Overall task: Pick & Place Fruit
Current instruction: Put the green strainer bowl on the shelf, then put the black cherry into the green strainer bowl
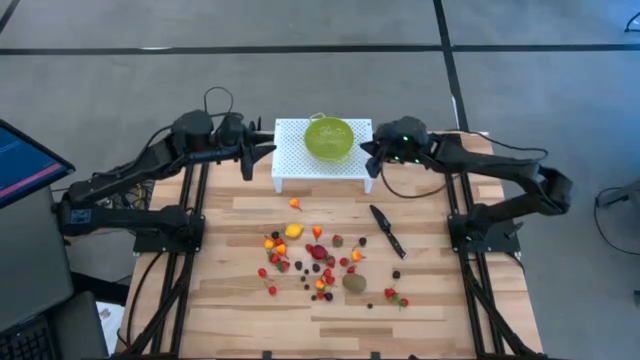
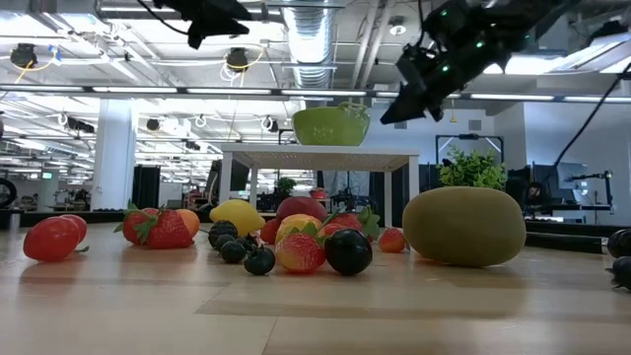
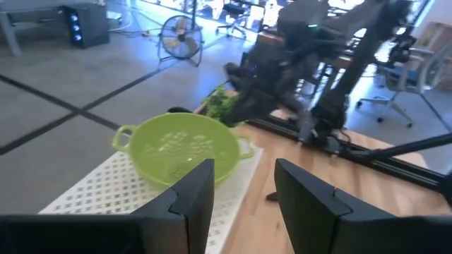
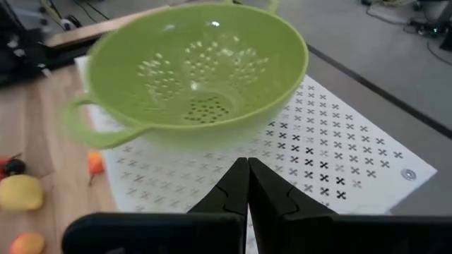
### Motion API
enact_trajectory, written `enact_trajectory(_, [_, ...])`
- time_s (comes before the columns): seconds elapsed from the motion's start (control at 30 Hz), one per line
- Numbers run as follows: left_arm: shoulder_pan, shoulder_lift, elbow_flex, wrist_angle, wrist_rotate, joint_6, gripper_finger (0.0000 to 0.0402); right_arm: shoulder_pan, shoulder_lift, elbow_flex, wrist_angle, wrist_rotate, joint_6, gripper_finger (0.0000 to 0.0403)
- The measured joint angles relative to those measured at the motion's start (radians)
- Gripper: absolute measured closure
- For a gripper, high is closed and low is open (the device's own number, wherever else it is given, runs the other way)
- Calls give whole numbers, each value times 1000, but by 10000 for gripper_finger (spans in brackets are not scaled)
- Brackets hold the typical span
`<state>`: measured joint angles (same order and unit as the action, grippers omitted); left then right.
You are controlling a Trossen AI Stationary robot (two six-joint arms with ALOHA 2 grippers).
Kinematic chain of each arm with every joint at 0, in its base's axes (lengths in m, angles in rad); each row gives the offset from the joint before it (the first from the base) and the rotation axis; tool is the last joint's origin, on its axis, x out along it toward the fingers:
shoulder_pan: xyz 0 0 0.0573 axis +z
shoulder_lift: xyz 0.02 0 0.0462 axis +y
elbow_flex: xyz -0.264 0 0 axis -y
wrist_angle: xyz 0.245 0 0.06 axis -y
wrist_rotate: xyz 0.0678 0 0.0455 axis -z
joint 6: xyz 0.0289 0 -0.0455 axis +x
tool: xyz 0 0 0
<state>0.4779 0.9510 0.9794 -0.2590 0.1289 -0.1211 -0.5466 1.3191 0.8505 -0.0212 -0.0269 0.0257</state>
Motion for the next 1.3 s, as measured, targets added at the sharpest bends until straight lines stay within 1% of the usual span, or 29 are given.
enact_trajectory(0.17, [-33, -1, 0, 1, 0, 0, 259, -1, 58, 46, 4, -4, -10, 403])
enact_trajectory(0.23, [-41, -1, 0, 2, 0, 0, 259, 0, 73, 59, 7, -26, -10, 403])
enact_trajectory(0.43, [-43, -1, 0, 2, -1, 0, 259, -2, 101, 86, 8, -47, -10, 403])
enact_trajectory(0.53, [-43, -1, 0, 1, -1, 0, 259, -2, 86, 86, -26, -47, -9, 403])
enact_trajectory(0.7, [-42, 0, 0, -21, -1, 5, 259, 28, -2, 86, -153, -47, 7, 403])
enact_trajectory(0.83, [-42, 0, 0, -37, -1, 6, 259, 116, -77, 86, -265, -47, 45, 403])
enact_trajectory(1.03, [-42, 0, 0, -37, -1, 7, 259, 317, -137, 86, -373, -44, 77, 403])
enact_trajectory(1.13, [-42, 0, 0, -33, -1, 7, 259, 416, -136, 86, -417, -46, 26, 403])
enact_trajectory(1.3, [-42, 0, 0, -30, -1, 8, 259, 537, -118, 86, -515, -44, -137, 403])
